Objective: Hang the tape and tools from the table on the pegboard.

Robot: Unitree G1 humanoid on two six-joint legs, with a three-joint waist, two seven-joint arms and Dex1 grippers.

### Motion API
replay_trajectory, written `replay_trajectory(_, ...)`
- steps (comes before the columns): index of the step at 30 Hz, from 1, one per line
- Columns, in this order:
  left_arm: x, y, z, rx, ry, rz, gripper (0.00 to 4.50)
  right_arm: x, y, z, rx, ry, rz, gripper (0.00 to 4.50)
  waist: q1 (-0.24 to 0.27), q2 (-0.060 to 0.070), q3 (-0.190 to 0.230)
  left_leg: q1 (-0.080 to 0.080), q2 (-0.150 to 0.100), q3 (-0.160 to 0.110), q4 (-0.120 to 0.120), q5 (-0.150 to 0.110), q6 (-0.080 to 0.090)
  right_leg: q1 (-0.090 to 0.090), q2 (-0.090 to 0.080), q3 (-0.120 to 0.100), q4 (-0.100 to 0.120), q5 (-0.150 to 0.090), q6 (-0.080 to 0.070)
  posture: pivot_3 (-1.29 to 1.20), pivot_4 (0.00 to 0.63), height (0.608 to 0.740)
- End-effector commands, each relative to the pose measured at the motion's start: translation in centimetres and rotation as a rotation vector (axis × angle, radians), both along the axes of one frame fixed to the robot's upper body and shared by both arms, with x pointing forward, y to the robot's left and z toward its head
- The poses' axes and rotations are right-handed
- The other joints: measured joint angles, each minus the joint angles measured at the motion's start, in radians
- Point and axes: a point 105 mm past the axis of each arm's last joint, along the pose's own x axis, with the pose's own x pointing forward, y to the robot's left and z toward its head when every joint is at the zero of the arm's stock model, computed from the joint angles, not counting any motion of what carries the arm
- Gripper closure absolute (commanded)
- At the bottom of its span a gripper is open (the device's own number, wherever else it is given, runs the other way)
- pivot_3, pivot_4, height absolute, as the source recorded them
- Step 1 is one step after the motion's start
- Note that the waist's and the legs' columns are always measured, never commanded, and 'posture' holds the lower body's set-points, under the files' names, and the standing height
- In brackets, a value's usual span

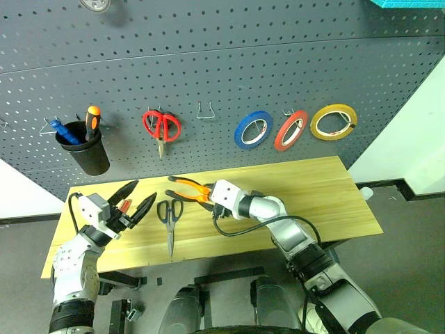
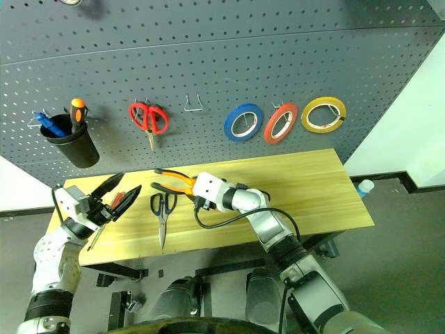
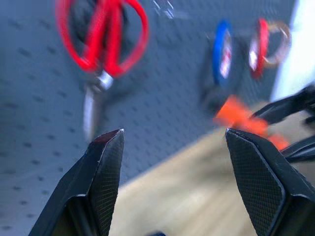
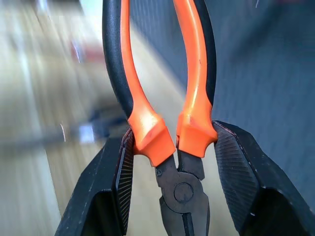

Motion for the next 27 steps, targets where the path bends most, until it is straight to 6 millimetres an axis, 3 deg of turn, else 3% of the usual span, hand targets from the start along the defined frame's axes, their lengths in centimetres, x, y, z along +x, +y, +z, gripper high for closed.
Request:
replay_trajectory(1,0.6,1.2,2.9,-0.001,-0.173,0.101,1.08,-0.2,0.5,7.9,0.261,-0.152,0.047,2.44,0.009,-0.002,0.001,0.0,0.0,0.0,0.001,0.0,0.0,0.001,0.0,0.0,0.0,0.0,-0.001,-0.11,0.121,0.74)
replay_trajectory(5,1.2,0.5,3.4,0.007,-0.221,0.109,1.08,0.2,0.7,11.6,0.384,-0.199,0.059,2.44,0.023,-0.002,0.001,0.0,0.0,0.001,0.001,0.0,0.0,0.001,0.0,0.0,-0.003,0.001,-0.006,-0.11,0.11,0.74)
replay_trajectory(8,1.9,-0.8,3.3,0.006,-0.206,0.062,1.08,2.8,0.7,15.1,0.5,-0.251,-0.022,2.44,0.022,-0.002,0.001,-0.001,0.0,0.001,0.0,0.0,0.0,0.001,0.001,0.0,-0.005,0.003,-0.004,-0.1,0.103,0.74)
replay_trajectory(13,2.0,-2.8,2.1,-0.002,-0.136,-0.023,1.08,6.5,0.6,17.4,0.616,-0.25,-0.098,2.44,0.022,-0.002,0.001,-0.001,0.0,0.001,-0.002,0.001,-0.001,0.0,0.002,0.0,-0.007,0.006,-0.007,-0.08,0.09,0.74)
replay_trajectory(19,1.8,-4.2,1.5,-0.002,-0.111,-0.05,1.08,8.7,0.4,18.4,0.719,-0.207,-0.143,2.44,0.023,-0.002,0.001,-0.001,0.001,0.001,-0.006,0.001,-0.001,0.0,0.004,0.0,-0.01,0.006,-0.007,-0.04,0.092,0.74)
replay_trajectory(27,1.4,-5.1,1.2,-0.004,-0.096,-0.056,1.08,9.3,0.8,17.4,0.761,-0.161,-0.152,2.44,0.024,-0.002,0.001,0.002,0.003,0.001,-0.012,0.002,-0.002,-0.001,0.007,0.002,-0.011,0.006,-0.008,-0.01,0.105,0.74)
